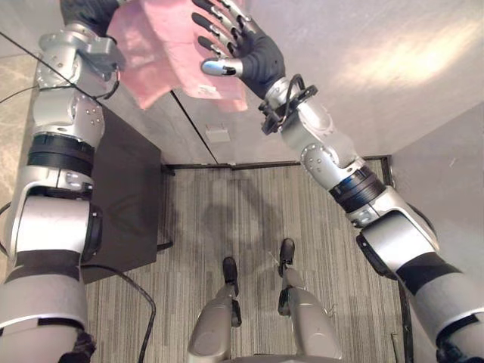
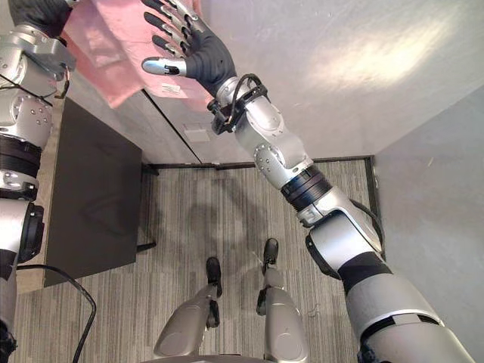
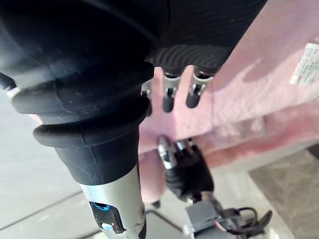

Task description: Organize washtable

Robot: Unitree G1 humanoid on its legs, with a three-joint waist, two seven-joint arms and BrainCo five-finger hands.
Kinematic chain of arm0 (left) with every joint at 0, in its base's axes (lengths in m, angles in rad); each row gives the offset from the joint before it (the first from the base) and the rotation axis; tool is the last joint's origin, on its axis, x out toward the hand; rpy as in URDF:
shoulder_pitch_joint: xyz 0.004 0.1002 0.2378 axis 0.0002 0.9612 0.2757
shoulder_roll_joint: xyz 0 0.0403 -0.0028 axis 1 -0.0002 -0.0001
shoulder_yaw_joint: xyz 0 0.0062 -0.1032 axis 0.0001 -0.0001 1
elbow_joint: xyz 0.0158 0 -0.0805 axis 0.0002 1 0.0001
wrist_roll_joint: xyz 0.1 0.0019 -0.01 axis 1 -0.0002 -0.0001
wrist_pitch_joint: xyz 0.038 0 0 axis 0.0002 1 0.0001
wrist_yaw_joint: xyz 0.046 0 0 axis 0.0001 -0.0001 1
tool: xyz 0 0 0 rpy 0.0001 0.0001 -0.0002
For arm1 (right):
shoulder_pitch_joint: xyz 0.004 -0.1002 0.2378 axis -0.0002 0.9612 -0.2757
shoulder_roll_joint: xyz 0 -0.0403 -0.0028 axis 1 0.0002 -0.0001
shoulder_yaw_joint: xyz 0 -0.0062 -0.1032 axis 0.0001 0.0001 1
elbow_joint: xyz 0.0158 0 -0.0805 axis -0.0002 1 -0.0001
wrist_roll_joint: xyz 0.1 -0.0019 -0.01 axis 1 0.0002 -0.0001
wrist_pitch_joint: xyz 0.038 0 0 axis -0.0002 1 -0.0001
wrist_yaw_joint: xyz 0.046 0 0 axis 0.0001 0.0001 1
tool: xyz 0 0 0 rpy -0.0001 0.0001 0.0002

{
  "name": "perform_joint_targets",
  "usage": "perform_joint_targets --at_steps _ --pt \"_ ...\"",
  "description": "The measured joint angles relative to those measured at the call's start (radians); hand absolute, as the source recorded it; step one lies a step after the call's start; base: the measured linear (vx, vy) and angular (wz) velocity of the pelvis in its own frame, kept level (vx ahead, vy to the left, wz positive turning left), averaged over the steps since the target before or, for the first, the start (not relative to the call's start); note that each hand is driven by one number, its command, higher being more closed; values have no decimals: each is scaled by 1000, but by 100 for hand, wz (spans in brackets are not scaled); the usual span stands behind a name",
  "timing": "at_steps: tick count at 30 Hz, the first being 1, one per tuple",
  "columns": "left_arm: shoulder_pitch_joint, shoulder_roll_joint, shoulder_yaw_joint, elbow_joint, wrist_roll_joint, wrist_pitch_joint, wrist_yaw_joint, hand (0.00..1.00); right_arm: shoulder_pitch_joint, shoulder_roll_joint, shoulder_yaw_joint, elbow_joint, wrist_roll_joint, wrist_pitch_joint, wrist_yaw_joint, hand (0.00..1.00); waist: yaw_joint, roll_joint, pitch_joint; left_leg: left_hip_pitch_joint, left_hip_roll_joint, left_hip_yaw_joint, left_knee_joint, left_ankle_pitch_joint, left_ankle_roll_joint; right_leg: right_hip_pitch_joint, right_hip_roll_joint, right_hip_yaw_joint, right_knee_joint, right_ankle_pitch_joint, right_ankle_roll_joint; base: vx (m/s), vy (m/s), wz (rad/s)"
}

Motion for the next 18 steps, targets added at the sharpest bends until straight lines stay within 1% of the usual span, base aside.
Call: perform_joint_targets --at_steps 2,5,6,9,11,15,18 --pt "0 -2 2 6 0 -1 3 0 0 16 1 2 0 -2 -8 0 0 0 0 0 -2 -1 -1 0 0 0 -2 -2 0 0 0 22 76 2" --pt "0 -23 43 28 0 -4 29 0 0 23 1 3 -2 -6 -12 0 3 0 0 -2 -1 -7 -1 1 1 1 -2 -6 0 0 0 24 61 4" --pt "1 -23 43 32 -1 -12 45 0 0 25 1 4 -8 -6 -17 0 3 0 0 -2 -1 -8 -1 1 2 1 -2 -7 0 0 0 22 58 4" --pt "4 -26 50 32 -1 -22 61 0 0 25 -1 22 -11 -6 -34 0 4 0 0 -4 -1 -11 -1 1 2 1 -3 -9 0 0 0 22 61 2" --pt "6 -33 78 33 -1 -22 63 0 0 25 -3 32 -11 -6 -37 0 3 0 0 -4 -1 -12 -2 1 2 1 -3 -9 0 0 0 20 53 3" --pt "13 -34 123 39 -1 -22 72 0 0 25 -19 55 -6 -8 -57 0 3 1 1 -5 -1 -19 -5 2 3 1 -2 -14 0 0 0 23 52 3" --pt "13 -33 158 54 -1 -22 84 0 0 34 -61 63 2 -10 -68 0 4 1 1 -5 0 -23 -10 9 4 1 -2 -22 0 0 0 28 55 6"
